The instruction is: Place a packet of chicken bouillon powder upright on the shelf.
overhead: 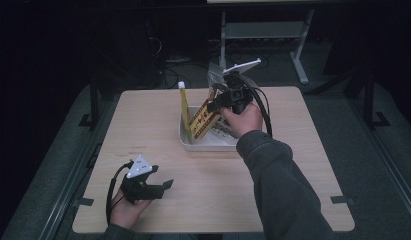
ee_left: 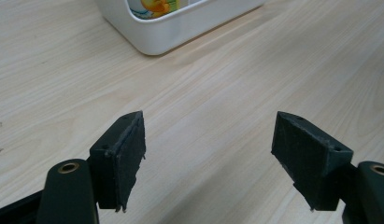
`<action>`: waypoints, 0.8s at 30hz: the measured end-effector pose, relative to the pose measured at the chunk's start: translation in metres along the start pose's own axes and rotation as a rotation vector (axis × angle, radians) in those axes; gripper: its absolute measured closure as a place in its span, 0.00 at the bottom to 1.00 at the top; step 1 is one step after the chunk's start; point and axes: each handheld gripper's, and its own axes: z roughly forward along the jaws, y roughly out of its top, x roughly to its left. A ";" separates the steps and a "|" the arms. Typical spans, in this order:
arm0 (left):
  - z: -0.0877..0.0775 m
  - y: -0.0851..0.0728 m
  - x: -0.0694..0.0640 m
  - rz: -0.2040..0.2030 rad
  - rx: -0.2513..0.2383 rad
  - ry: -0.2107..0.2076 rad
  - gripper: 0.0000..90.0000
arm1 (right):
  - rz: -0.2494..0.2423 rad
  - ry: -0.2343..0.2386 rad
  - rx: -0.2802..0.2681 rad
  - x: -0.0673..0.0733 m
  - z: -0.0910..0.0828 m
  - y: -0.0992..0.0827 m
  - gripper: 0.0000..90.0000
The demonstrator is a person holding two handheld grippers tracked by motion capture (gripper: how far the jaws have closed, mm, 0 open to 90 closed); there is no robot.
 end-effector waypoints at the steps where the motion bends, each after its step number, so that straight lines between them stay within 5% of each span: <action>1: 0.000 0.000 0.000 -0.003 0.000 -0.001 0.28 | -0.002 -0.006 -0.003 0.001 0.002 0.002 0.76; 24: -0.002 -0.003 0.008 -0.011 -0.003 0.005 0.28 | 0.077 -0.137 -0.032 0.004 0.030 0.022 0.76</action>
